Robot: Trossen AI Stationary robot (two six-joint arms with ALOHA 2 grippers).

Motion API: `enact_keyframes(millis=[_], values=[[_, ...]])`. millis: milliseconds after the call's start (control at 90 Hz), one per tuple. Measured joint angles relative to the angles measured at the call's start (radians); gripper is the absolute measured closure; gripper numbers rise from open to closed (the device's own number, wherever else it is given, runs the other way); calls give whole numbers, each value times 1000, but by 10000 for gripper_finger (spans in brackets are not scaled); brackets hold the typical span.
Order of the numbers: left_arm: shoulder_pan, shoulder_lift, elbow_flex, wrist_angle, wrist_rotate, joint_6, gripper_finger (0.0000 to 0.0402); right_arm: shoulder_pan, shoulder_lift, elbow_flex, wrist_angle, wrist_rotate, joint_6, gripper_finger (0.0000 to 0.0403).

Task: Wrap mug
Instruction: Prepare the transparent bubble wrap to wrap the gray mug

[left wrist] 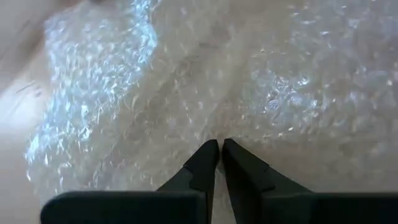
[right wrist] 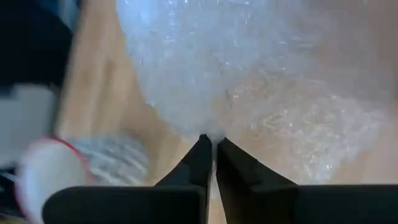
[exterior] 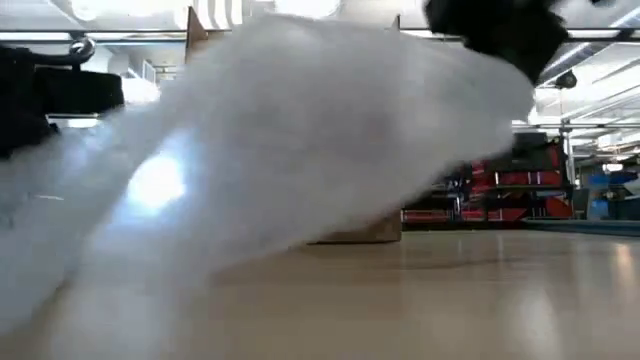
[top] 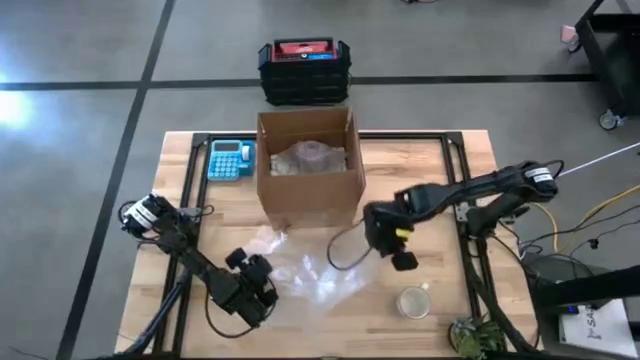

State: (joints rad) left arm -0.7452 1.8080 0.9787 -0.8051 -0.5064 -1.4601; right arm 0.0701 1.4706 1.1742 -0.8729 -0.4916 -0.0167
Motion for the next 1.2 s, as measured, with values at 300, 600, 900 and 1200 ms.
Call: enact_keyframes(millis=[300, 600, 900, 1200], values=[[-1, 0, 0, 4, 1, 0, 381, -138, -6, 34, 48, -417, 216, 402], [-5, 0, 0, 11, 1, 2, 381, -167, 4, -2, -11, -130, 147, 390], [-5, 0, 0, 16, -1, 2, 381, -169, 13, -3, 28, 155, 25, 283], [-5, 0, 0, 19, -4, 3, 381, -167, 10, 114, -317, 189, 28, 185]])
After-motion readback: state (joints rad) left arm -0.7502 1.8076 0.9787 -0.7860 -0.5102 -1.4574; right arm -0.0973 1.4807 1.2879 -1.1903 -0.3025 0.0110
